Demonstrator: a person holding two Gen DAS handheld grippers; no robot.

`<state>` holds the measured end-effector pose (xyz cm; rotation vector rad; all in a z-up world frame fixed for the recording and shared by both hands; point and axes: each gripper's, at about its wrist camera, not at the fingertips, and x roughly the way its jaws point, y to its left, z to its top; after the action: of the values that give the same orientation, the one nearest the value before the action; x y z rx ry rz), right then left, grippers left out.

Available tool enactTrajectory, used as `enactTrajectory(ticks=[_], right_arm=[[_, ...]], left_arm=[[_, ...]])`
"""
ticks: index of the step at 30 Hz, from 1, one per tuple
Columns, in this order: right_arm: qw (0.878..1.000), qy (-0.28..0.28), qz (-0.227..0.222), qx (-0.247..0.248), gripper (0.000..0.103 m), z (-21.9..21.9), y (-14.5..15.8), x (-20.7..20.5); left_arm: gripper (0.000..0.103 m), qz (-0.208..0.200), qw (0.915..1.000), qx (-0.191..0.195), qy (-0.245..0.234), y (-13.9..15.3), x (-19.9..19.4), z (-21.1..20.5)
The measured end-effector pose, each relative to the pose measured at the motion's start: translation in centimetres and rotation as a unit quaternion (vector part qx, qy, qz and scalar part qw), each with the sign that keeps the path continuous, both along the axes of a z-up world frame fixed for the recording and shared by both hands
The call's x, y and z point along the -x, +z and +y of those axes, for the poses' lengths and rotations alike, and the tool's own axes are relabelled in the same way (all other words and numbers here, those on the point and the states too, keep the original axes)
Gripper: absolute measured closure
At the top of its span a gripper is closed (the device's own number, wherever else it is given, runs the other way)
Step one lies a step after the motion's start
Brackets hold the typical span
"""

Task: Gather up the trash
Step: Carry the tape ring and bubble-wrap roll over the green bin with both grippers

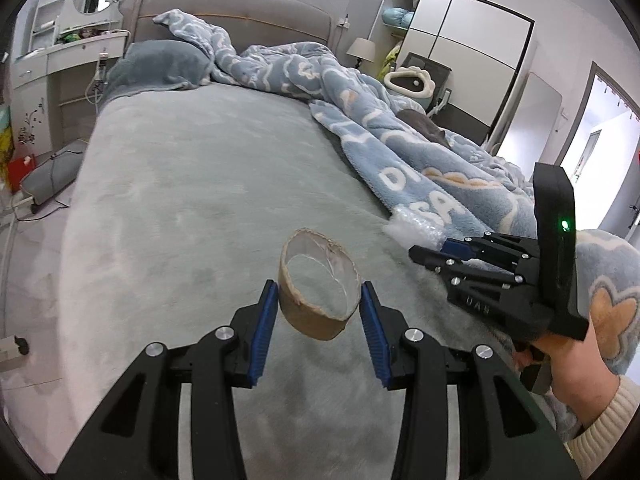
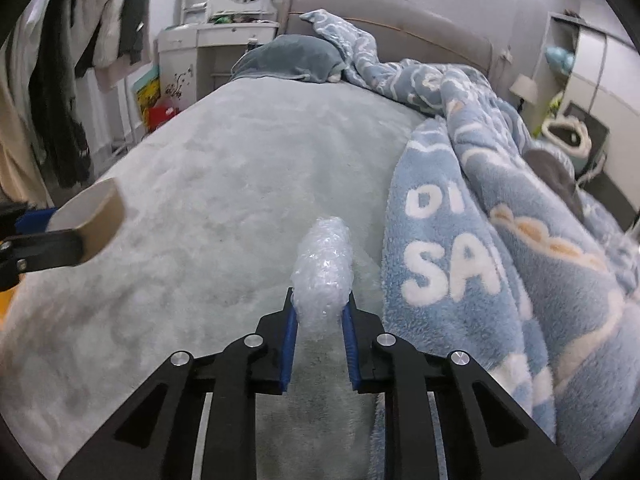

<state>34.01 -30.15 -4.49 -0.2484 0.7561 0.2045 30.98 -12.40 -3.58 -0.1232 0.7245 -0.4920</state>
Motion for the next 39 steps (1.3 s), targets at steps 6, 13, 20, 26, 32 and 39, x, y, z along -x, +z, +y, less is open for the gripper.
enactTrajectory(ticks=[6,13,20,26,32,39], right_arm=[[0.999,-0.011,0.004,-0.038,0.082,0.9,1.1,1.1],[0.998,-0.015,-0.002,-0.061,0.082,3.8,2.8,3.1],[0.995,-0.019,-0.004,-0.099,0.082,6.2,4.5,5.8],[0.994,-0.023,-0.001,-0.108,0.082,8.0,5.6,8.6],[0.994,-0.009,0.003,-0.107,0.082,9.9,6.2,11.5],[0.994,0.011,0.008,-0.111,0.082,12.3,6.7,14.7]], left_arm=[[0.059,-0.013,0.9997,-0.014,0.013,1.3,1.9,2.7],[0.059,-0.028,0.9986,-0.032,0.03,2.6,4.5,5.7],[0.059,-0.03,0.9977,-0.024,0.056,3.5,7.4,8.9],[0.059,-0.036,0.9959,-0.029,0.078,4.3,10.1,11.1],[0.059,-0.031,0.9935,-0.047,0.099,4.0,12.6,12.8],[0.059,0.0,0.9909,-0.051,0.125,2.2,14.7,14.9]])
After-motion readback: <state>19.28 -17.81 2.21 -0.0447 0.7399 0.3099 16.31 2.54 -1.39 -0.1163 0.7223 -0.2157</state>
